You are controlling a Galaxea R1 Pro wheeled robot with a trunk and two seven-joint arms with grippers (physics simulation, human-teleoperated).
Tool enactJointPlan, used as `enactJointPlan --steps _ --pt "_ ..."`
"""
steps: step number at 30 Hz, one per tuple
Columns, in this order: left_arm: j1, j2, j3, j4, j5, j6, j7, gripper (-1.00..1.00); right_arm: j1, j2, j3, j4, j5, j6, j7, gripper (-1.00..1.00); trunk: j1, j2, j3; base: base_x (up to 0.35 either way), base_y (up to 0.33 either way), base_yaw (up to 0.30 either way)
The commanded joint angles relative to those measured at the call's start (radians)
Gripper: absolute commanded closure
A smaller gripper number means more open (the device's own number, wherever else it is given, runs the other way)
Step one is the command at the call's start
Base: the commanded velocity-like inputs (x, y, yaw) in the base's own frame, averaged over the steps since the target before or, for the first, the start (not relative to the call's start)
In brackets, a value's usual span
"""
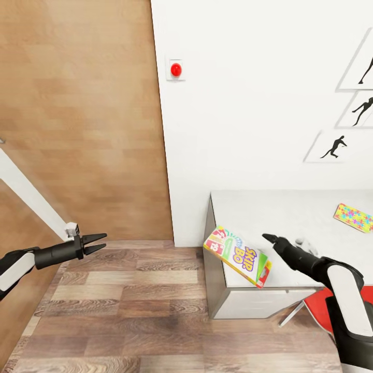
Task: Put all the toys in the child's room - the three board games (two on the bed and one on the table), the two jigsaw puzzles on the table, and the tennis ball on the table - inside the toy box on the table in the child's room.
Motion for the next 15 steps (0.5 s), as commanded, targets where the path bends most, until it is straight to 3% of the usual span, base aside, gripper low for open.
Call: enactJointPlan --steps 1,3,4,9,15 --pt "-0.002 0.001 -0.006 0.001 0.009 0.006 -0.001 -1.0 0.037 -0.005 -0.024 -0.002 -0.016 0.002 0.09 -1.0 0.001 -0.002 -0.002 0.0 0.0 0.0" --pt "-0.002 0.001 -0.006 0.001 0.008 0.006 0.0 -1.0 0.077 -0.009 -0.043 -0.003 -0.018 0.0 0.195 -1.0 0.001 -0.002 -0.002 0.0 0.0 0.0" --pt "-0.002 0.001 -0.006 0.001 0.008 0.006 0.0 -1.0 0.116 -0.011 -0.061 -0.004 -0.016 -0.003 0.302 -1.0 0.001 -0.002 -0.002 0.0 0.0 0.0" --pt "-0.002 0.0 -0.006 0.001 0.008 -0.004 0.0 -1.0 0.199 -0.015 -0.128 -0.004 -0.009 -0.006 0.56 -1.0 0.001 -0.002 -0.002 0.0 0.0 0.0" --pt "-0.002 0.0 -0.006 0.001 0.008 -0.019 -0.001 -1.0 0.226 -0.02 -0.172 -0.004 -0.007 0.001 0.667 -1.0 0.001 -0.002 -0.002 0.0 0.0 0.0"
